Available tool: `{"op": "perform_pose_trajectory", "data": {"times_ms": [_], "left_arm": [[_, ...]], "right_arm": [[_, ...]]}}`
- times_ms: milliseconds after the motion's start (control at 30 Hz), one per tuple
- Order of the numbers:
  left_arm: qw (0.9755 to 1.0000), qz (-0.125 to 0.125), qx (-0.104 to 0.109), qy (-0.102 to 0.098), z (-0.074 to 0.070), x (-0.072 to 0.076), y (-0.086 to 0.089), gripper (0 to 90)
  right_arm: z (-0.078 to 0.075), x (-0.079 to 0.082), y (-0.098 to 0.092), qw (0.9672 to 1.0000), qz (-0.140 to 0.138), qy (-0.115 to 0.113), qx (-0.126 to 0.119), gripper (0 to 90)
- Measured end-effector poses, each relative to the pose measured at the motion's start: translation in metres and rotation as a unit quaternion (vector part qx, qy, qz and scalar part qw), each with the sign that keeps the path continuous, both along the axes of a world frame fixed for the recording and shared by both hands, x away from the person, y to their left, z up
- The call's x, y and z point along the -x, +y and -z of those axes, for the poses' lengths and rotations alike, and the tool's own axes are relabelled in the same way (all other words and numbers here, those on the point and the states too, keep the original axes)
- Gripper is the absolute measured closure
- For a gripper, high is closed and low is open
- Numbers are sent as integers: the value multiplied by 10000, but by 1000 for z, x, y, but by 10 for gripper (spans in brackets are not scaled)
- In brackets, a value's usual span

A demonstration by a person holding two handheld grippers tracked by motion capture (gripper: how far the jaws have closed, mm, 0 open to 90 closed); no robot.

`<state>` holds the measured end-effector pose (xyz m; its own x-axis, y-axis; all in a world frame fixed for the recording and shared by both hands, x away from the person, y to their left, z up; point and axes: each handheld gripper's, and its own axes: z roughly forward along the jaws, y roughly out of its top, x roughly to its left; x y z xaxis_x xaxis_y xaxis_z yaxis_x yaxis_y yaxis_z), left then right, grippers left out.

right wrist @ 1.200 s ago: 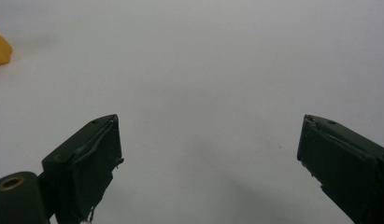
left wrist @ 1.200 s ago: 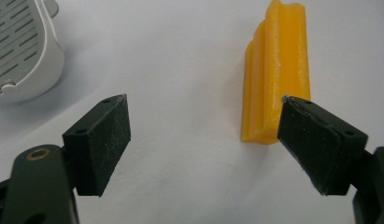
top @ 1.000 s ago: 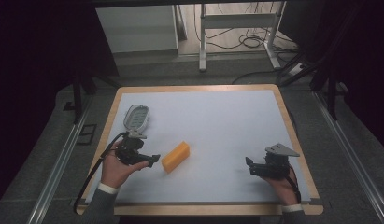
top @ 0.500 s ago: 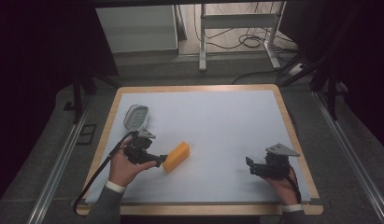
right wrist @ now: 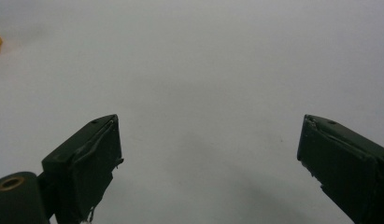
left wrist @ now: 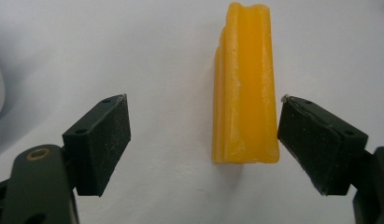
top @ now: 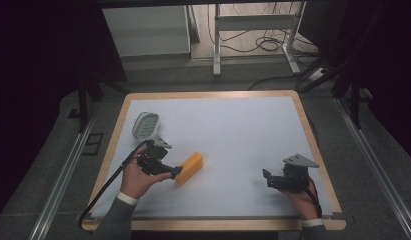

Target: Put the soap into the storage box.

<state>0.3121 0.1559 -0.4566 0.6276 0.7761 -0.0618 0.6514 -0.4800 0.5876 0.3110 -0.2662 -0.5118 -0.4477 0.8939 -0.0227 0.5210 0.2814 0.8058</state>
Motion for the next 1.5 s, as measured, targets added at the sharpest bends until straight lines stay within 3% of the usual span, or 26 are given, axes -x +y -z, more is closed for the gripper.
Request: {"op": "perform_pose_trajectory", "data": {"times_ms": [200,1500], "left_arm": [[9999,53,-22,98,3,-2,-3,178],[9998,184,-33,80,4,-12,-21,181]], "right_arm": [[0,0,-1,10000,15,14,-17,63],[7,-2,2,9998,11,191,105,63]]}}
